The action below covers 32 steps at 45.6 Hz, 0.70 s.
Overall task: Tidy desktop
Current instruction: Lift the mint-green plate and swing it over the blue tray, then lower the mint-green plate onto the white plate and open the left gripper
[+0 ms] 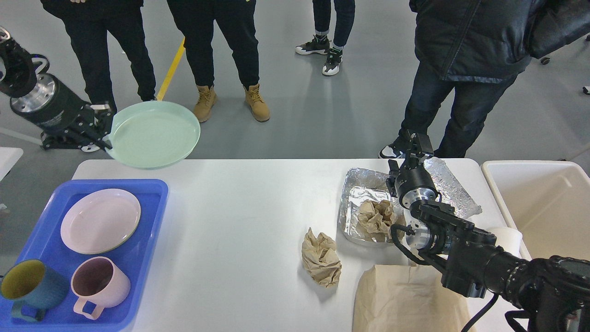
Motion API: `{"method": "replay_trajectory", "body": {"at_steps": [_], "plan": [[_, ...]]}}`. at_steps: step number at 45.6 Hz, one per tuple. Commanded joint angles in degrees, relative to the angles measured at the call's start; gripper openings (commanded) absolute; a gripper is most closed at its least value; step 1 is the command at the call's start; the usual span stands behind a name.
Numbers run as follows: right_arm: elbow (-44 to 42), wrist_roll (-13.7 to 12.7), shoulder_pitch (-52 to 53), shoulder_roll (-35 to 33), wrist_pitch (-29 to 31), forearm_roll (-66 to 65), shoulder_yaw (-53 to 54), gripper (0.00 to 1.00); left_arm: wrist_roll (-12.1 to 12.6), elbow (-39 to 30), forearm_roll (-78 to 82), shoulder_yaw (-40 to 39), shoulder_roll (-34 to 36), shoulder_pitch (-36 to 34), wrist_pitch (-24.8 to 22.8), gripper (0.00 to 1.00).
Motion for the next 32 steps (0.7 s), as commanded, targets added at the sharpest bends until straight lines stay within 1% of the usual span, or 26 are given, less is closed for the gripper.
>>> {"method": "replay_trajectory", "body": {"at_steps": [1, 9, 18, 32], "plan": [[0.0, 0.0, 0.0, 0.0, 0.0, 0.0, 0.0, 1.00, -0.1, 0.5, 0.0, 0.0, 2.7, 5.1, 0.0, 0.00], [0.0, 0.0, 0.0, 0.0, 0.0, 0.0, 0.0, 1.00, -0.2, 1.7, 0.0, -0.4, 3.5, 11.0, 6.6, 0.00], [0.0, 0.0, 0.0, 0.0, 0.0, 0.0, 0.0, 1.00, -0.1, 2.8, 0.4, -6.1, 4.0, 18.5, 13.5, 0.00], [0.0, 0.0, 0.0, 0.0, 0.0, 0.0, 0.0, 1.00, -0.1, 3.2, 0.7, -7.3, 3.3, 24.4, 23.9, 0.00]]}}
